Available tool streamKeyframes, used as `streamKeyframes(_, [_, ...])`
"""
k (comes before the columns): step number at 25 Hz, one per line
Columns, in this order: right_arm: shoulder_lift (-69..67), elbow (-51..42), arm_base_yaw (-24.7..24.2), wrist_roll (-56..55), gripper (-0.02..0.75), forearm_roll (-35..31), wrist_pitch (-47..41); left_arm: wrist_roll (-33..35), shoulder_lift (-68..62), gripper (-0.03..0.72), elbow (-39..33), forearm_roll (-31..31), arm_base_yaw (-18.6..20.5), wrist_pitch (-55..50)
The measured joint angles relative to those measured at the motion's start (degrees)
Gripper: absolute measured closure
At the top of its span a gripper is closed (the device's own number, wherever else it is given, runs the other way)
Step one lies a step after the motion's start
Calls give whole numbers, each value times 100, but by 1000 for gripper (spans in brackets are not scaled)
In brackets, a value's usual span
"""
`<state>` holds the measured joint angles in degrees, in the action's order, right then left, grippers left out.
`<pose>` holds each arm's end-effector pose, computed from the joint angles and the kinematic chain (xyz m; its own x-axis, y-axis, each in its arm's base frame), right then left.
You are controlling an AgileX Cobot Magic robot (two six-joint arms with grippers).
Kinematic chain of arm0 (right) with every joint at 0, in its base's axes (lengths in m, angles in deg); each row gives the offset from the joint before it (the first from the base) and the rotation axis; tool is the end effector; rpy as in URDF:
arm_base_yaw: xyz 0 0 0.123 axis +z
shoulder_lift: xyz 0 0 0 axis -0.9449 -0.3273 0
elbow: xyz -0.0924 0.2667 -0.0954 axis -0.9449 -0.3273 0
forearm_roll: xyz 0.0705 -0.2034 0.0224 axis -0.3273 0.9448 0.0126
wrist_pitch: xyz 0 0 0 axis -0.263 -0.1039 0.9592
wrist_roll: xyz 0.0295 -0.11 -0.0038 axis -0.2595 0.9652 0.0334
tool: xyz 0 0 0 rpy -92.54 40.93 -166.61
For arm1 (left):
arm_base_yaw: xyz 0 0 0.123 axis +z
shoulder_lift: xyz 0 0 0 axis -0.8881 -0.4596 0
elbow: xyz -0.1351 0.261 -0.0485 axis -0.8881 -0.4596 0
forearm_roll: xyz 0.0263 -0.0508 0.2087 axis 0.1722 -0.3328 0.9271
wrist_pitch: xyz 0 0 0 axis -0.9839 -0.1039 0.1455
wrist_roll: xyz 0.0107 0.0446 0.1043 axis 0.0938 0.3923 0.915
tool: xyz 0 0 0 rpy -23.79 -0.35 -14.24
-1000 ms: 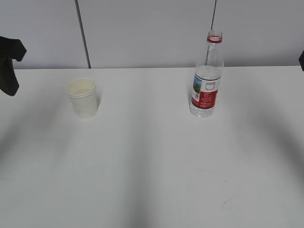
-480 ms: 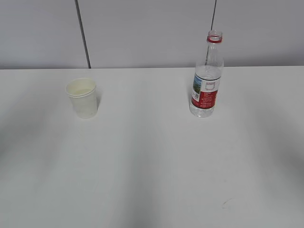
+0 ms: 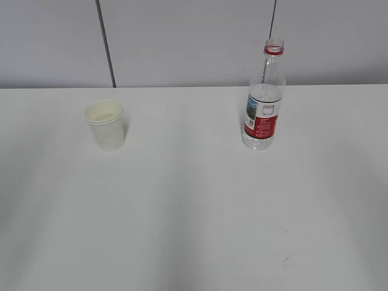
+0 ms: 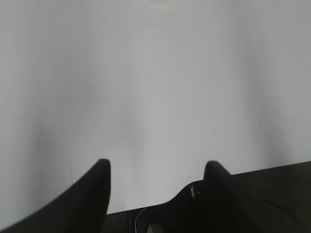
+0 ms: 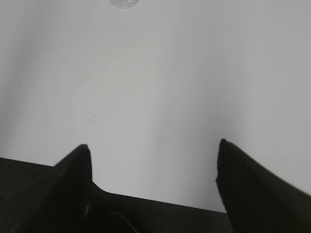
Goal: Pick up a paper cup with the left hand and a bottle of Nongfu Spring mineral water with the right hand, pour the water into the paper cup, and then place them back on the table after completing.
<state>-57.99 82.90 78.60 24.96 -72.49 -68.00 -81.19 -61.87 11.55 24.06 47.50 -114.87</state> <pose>0.0314 0.0022 0.3380 -0.7354 -0.1111 -0.6685 -0.1305 0.9912 -0.0211 0.0798 -0.0192 0.3558 -0.8209 -0.0077 -0.5711 0.0694 0.9912 -0.1131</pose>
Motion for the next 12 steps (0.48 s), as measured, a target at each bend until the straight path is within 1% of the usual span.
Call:
streamKeyframes(6, [738,-425,0,181,148,21,-13,5,1329,305,-779,27,-5,-33])
streamKeyframes(12, [1489,-889,0,279,148,29,-35,194,2707,305,-1280,111,-5,-69])
